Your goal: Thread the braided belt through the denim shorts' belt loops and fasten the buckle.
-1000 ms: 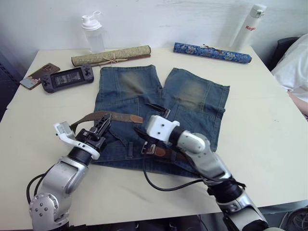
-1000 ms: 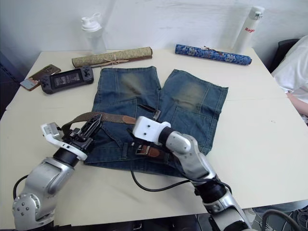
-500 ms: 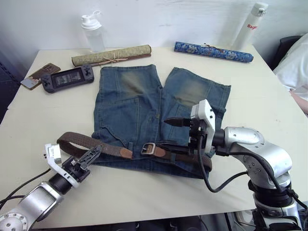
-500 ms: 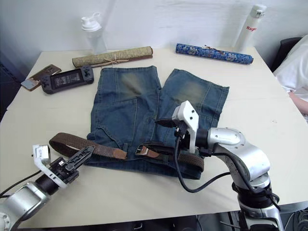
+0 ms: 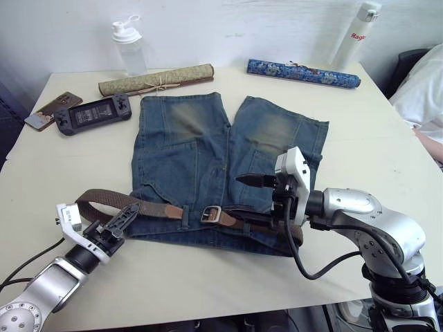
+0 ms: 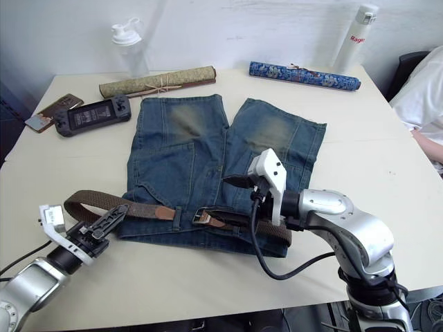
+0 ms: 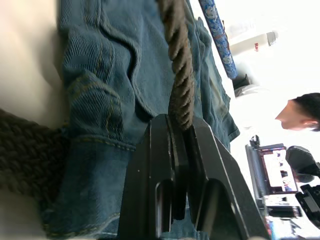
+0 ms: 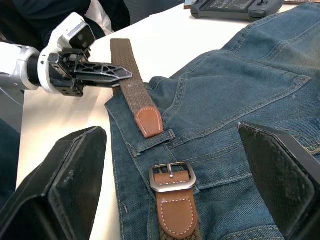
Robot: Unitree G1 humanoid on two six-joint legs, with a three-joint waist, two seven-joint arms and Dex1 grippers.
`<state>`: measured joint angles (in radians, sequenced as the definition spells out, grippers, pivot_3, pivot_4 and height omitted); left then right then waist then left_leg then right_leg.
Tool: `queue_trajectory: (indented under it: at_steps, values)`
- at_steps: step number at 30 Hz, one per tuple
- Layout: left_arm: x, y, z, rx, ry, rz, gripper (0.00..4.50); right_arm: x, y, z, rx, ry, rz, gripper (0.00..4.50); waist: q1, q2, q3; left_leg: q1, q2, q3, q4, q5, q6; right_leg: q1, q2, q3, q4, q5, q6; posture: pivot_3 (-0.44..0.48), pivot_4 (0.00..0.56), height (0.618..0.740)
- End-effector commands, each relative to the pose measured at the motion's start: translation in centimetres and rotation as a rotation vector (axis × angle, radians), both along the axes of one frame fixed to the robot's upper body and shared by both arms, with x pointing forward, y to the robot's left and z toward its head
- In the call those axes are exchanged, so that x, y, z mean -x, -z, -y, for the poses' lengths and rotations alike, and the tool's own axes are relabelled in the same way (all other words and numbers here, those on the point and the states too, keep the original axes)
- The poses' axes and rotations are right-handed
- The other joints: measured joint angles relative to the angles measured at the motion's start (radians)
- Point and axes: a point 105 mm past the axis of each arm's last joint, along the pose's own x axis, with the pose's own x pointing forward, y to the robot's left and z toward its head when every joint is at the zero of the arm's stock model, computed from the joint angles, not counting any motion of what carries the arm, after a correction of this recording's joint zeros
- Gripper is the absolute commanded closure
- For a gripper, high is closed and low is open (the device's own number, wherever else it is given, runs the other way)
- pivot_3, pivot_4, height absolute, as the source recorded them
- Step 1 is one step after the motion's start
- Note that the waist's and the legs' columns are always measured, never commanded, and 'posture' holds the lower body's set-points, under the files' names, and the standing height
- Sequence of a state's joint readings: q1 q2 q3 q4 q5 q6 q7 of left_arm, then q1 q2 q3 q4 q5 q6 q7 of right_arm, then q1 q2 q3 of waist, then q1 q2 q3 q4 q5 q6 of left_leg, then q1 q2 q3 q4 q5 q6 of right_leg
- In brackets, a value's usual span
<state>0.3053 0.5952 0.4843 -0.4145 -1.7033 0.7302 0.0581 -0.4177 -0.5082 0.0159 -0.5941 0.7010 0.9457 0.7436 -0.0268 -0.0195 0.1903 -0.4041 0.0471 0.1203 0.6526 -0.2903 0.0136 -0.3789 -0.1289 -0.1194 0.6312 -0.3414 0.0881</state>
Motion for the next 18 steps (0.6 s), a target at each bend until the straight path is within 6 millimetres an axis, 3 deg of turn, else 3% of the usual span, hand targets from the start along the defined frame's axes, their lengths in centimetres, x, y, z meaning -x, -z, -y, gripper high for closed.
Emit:
queue_trajectory:
  at_steps: [1,12,18]
  values:
    - [0.2,-1.4,-0.3,-0.038,0.013,0.056,4.50,0.7,-0.8,-0.3,-0.022,-0.022,0.035,0.08,0.000,0.000,0.000,0.000,0.000,0.000,0.000,0.000,0.000,0.000,0.000,0.000,0.000,0.000,0.000,0.000,0.150,0.717]
    - [1.2,-0.6,1.4,-0.150,0.104,0.032,4.50,0.6,-1.1,-0.5,-0.042,-0.010,0.034,0.08,0.000,0.000,0.000,0.000,0.000,0.000,-0.001,0.000,0.000,0.000,0.000,0.000,-0.001,0.000,0.000,0.000,0.150,0.717]
    - [0.8,-1.2,1.8,-0.186,0.094,0.066,4.50,0.7,-1.2,-0.6,-0.057,-0.007,0.024,0.08,0.000,0.000,0.000,0.000,0.000,0.000,-0.001,0.000,-0.001,0.000,0.000,0.000,-0.001,0.000,0.000,0.000,0.150,0.717]
